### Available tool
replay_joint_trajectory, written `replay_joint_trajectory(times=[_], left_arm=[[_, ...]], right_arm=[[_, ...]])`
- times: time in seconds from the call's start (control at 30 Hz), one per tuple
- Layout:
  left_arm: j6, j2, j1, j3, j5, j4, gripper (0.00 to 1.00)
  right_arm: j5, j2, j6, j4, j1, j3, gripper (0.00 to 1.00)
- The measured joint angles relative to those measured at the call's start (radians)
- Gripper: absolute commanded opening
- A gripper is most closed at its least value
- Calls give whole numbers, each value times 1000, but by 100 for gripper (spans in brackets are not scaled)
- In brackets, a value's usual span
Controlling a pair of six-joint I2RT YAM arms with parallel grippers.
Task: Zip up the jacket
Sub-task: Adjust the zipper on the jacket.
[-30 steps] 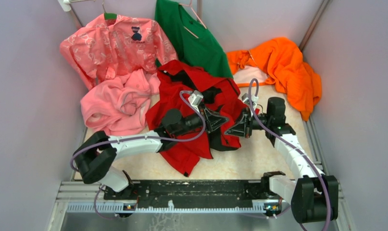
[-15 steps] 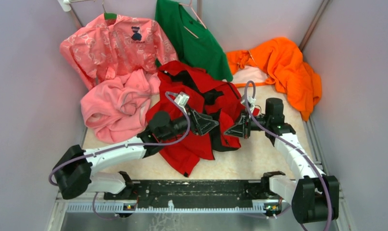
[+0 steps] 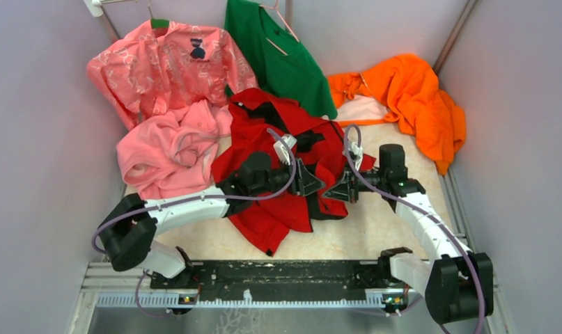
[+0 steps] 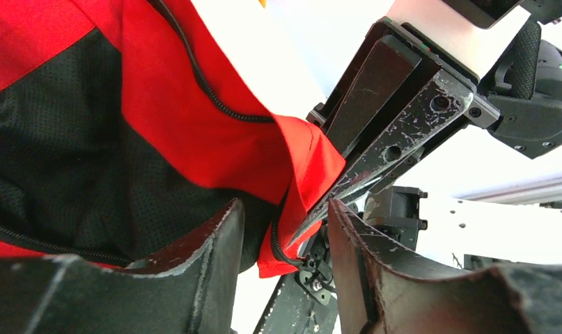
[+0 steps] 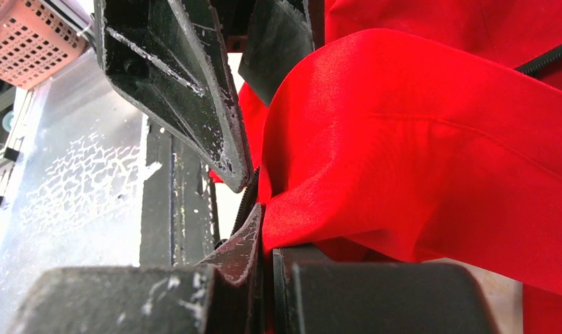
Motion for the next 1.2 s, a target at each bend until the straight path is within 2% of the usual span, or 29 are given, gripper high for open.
replay_joint_trajectory(times=[0.07, 0.2, 0.23, 0.3, 0.37, 0.47, 0.53, 0.7, 0.83, 0.93, 1.07, 1.2], left_arm=[[0, 13, 0, 16, 10, -6, 42], [11, 36, 0, 28, 32, -10, 16], [15, 42, 2, 28, 42, -10, 8], [27, 49, 10, 28, 63, -6, 0], [38, 52, 18, 27, 93, 9, 0], [54, 52, 36, -4, 139, 82, 0], [67, 51, 53, -42, 167, 146, 0], [99, 45, 72, -126, 230, 313, 0], [114, 47, 73, -142, 271, 452, 0], [116, 60, 74, -142, 290, 546, 0], [114, 89, 74, -142, 306, 648, 0], [97, 122, 74, -144, 315, 747, 0]], right_arm=[[6, 0, -12, -10, 6, 0, 0], [10, 0, -34, -28, 9, 0, 1], [11, 0, -38, -34, 9, 0, 3], [13, 0, -48, -50, 9, 0, 13], [14, 0, -60, -61, 10, 1, 30], [37, -1, -76, -91, 9, 17, 62], [71, -2, -95, -121, 6, 35, 72], [36, -28, -213, -278, -81, 114, 79], [-38, -65, -347, -440, -175, 207, 84], [-73, -84, -413, -530, -195, 257, 86], [-67, -87, -378, -564, -195, 263, 88], [-38, -87, -302, -547, -175, 256, 97]])
